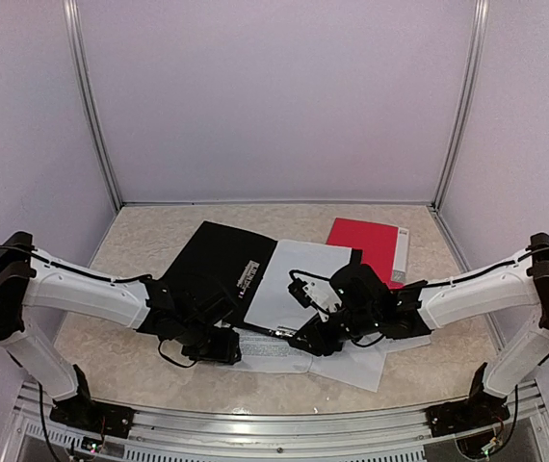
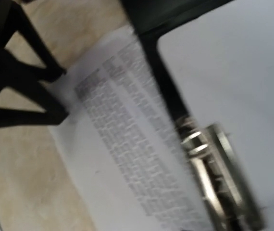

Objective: Put the files into the folder
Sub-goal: Pick up the file from the center of the board.

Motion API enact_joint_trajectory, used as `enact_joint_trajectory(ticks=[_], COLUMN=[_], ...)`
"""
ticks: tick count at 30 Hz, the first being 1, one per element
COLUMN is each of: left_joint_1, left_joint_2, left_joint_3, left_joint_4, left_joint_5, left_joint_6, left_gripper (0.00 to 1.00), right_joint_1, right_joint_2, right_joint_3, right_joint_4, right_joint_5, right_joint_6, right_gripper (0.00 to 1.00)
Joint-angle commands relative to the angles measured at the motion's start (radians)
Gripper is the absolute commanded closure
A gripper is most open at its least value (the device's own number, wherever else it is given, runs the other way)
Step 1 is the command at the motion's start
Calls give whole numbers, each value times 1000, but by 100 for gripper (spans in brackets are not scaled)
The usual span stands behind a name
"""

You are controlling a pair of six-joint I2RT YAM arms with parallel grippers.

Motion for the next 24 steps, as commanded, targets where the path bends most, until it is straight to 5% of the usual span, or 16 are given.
enact_joint_trajectory(ticks=[1,13,18,24], left_joint_1=[-38,-89,-91,-93], left_joint_2=[77,113,92,49], left_joint_3=[-23,-12,10,79], left_joint_4=[-48,-77,-110,-202], left_joint_5=[-25,-141,-161,-183], left_joint_6=[-63,-129,-121,-82], left_gripper=[45,76,97,100], right_joint_1=[33,75,78,77], right_joint_2=[34,59,73,57], right_joint_3=[-41,-125,-114,-49], right_joint_4=[64,93,92,-10], right_joint_5=[-23,-44,-33,60], right_joint_6=[43,66,64,44], right_gripper=[64,71,71,72])
